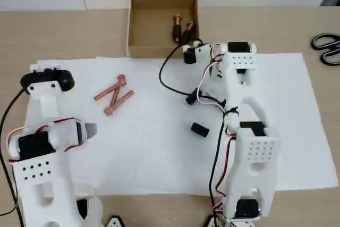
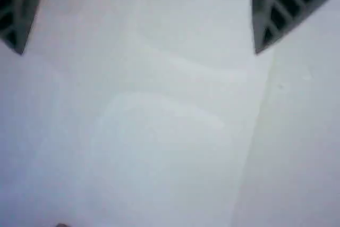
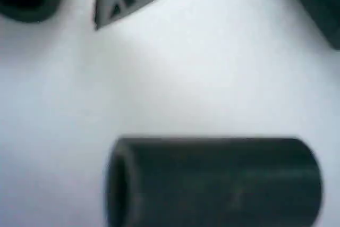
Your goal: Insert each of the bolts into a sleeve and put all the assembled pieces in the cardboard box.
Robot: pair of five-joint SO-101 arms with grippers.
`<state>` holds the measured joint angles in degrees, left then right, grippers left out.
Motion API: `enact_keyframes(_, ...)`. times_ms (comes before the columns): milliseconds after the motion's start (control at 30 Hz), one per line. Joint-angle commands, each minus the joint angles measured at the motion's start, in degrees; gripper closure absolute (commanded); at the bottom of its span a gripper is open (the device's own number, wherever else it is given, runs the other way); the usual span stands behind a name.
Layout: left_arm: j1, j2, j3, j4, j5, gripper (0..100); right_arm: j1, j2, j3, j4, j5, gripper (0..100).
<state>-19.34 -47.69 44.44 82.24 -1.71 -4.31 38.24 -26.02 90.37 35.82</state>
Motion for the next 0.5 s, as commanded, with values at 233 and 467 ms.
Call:
enact_keyframes(233,0.4,-0.8,-0.1,-1.1,-0.1,74,2.0,-0.2,-2.3,4.2,-2.9,81.9)
enact_keyframes(467,0.4,-0.8,-0.1,-1.1,-0.1,74,1.8,-4.9,-8.3,8.0,-4.9,81.9)
